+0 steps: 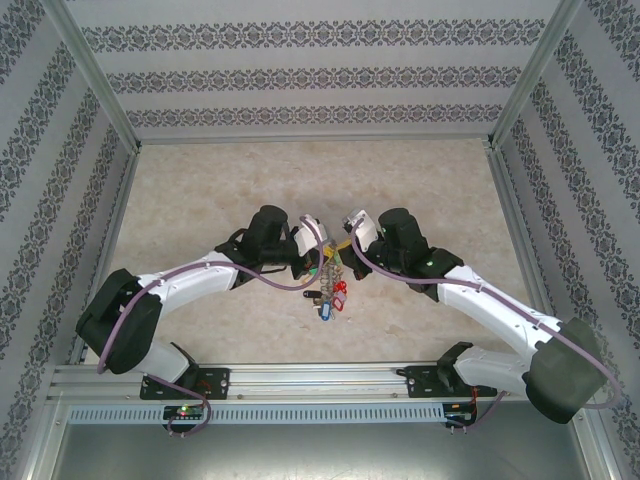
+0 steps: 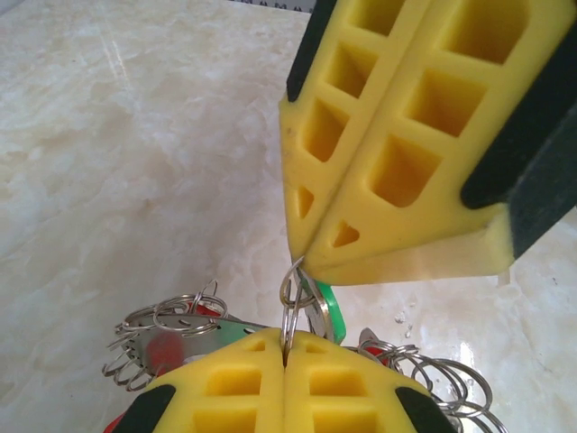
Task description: Put the keys on the keyring
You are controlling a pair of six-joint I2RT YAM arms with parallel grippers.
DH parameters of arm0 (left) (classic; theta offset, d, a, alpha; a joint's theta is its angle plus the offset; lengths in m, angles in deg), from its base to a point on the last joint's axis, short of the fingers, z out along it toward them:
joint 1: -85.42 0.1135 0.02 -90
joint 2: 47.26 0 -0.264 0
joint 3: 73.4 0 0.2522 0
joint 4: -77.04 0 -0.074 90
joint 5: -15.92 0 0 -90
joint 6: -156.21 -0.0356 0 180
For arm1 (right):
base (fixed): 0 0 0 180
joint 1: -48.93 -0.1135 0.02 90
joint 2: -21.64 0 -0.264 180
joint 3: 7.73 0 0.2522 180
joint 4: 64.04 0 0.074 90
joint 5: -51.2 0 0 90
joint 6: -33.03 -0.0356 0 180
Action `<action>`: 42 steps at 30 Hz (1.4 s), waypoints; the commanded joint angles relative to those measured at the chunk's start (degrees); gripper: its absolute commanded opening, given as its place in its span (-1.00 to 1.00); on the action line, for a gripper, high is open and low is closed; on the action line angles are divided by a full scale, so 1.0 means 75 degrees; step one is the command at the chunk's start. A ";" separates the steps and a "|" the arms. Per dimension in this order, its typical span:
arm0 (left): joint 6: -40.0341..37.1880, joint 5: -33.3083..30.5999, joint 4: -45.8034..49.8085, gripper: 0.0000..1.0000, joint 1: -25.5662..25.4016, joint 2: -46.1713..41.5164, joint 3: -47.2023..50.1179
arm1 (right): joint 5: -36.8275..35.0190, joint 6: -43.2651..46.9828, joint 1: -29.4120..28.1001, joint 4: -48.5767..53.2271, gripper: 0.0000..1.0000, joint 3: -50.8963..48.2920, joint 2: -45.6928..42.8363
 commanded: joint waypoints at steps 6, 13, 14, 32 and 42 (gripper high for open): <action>0.0165 -0.0125 -0.0631 -1.00 -0.0074 -0.0168 0.0137 | 0.0099 -0.0243 0.0104 -0.0505 -1.00 -0.0102 0.0285; 0.0091 -0.0330 -0.0291 -0.60 -0.0092 -0.0336 0.0228 | 0.0557 -0.0142 0.0068 -0.0804 -1.00 0.0060 0.0315; 0.0071 -0.0376 -0.0258 -0.58 -0.0089 -0.0391 0.0242 | 0.0622 -0.0092 0.0056 -0.0841 -1.00 0.0064 0.0315; -0.0352 -0.0532 0.0607 -0.52 -0.0089 -0.0204 -0.0215 | 0.0859 0.0129 0.0012 -0.0803 -1.00 0.0258 0.0540; -0.0335 -0.0528 0.0547 -0.88 -0.0086 -0.0074 -0.0392 | 0.0746 0.0138 0.0034 -0.0744 -1.00 0.0255 0.0574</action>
